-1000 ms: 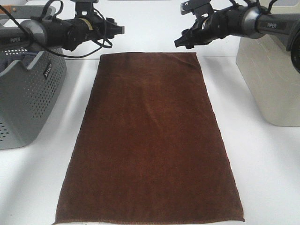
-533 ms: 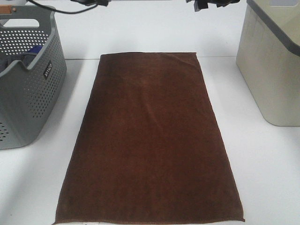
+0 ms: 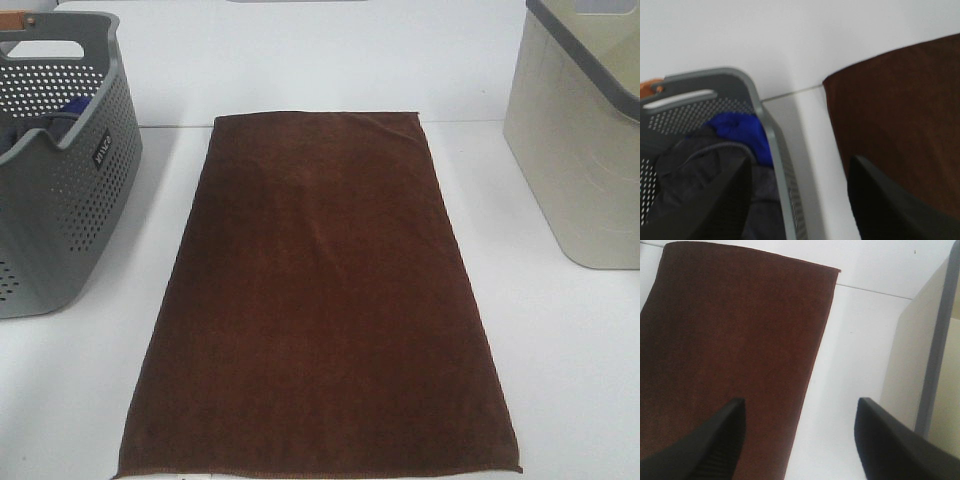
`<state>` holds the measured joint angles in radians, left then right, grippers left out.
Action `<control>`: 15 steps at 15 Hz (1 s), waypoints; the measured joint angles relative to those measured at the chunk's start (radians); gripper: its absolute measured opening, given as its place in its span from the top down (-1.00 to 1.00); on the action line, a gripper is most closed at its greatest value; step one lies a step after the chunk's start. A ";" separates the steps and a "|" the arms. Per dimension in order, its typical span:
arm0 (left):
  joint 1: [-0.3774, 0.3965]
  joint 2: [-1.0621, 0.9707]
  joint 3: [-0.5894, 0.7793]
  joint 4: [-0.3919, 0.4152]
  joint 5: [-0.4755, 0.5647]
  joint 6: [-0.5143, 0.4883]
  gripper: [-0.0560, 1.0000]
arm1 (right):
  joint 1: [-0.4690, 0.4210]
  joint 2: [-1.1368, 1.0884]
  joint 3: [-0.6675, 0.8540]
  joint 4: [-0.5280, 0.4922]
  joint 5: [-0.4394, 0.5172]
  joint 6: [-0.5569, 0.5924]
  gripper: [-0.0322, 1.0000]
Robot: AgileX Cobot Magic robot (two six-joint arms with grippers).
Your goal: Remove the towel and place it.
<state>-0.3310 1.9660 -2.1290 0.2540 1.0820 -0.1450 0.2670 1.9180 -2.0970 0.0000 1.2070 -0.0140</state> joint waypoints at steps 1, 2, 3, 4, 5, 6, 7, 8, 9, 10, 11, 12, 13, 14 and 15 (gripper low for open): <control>0.000 -0.025 0.000 0.002 0.079 0.001 -0.16 | 0.000 -0.031 0.014 0.000 0.001 0.000 -0.24; 0.000 -0.046 0.000 0.002 0.116 0.003 -0.16 | 0.000 -0.066 0.045 0.000 0.002 0.000 -0.24; 0.000 -0.067 0.009 0.002 0.123 0.003 -0.16 | 0.000 -0.110 0.083 0.000 0.002 0.000 -0.24; 0.000 -0.098 0.042 -0.007 0.124 0.003 -0.16 | 0.000 -0.157 0.134 0.000 0.002 0.000 -0.24; 0.000 -0.140 0.085 -0.021 0.124 0.002 -0.16 | 0.000 -0.209 0.201 0.000 0.003 0.000 -0.24; 0.000 -0.193 0.152 -0.033 0.124 -0.004 -0.16 | 0.000 -0.269 0.275 0.000 0.004 0.000 -0.24; 0.000 -0.247 0.229 -0.036 0.125 -0.006 -0.16 | 0.000 -0.324 0.346 0.000 0.005 0.000 -0.24; 0.000 -0.308 0.329 -0.039 0.125 -0.007 -0.16 | 0.000 -0.385 0.420 0.000 0.009 0.000 -0.24; 0.000 -0.371 0.429 -0.042 0.126 -0.011 -0.16 | 0.000 -0.440 0.507 0.000 0.010 0.000 -0.24; 0.000 -0.441 0.531 -0.049 0.126 -0.020 -0.16 | 0.000 -0.495 0.588 0.000 0.011 0.000 -0.24; 0.000 -0.504 0.634 -0.053 0.128 -0.033 -0.16 | 0.000 -0.554 0.668 0.000 0.011 0.000 -0.24; 0.000 -0.569 0.743 -0.057 0.129 -0.044 -0.16 | 0.000 -0.607 0.748 0.000 0.010 0.000 -0.24; 0.000 -0.642 0.847 -0.057 0.131 -0.055 -0.16 | 0.000 -0.663 0.835 0.000 0.010 0.000 -0.24; 0.000 -0.714 0.934 -0.058 0.133 -0.059 -0.16 | 0.000 -0.713 0.923 0.000 0.010 0.000 -0.24; 0.000 -0.780 1.017 -0.058 0.134 -0.063 -0.16 | 0.000 -0.768 1.000 0.000 0.009 0.000 -0.24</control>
<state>-0.3310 1.1860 -1.1120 0.1960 1.2160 -0.2080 0.2670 1.1500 -1.0970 0.0000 1.2160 -0.0140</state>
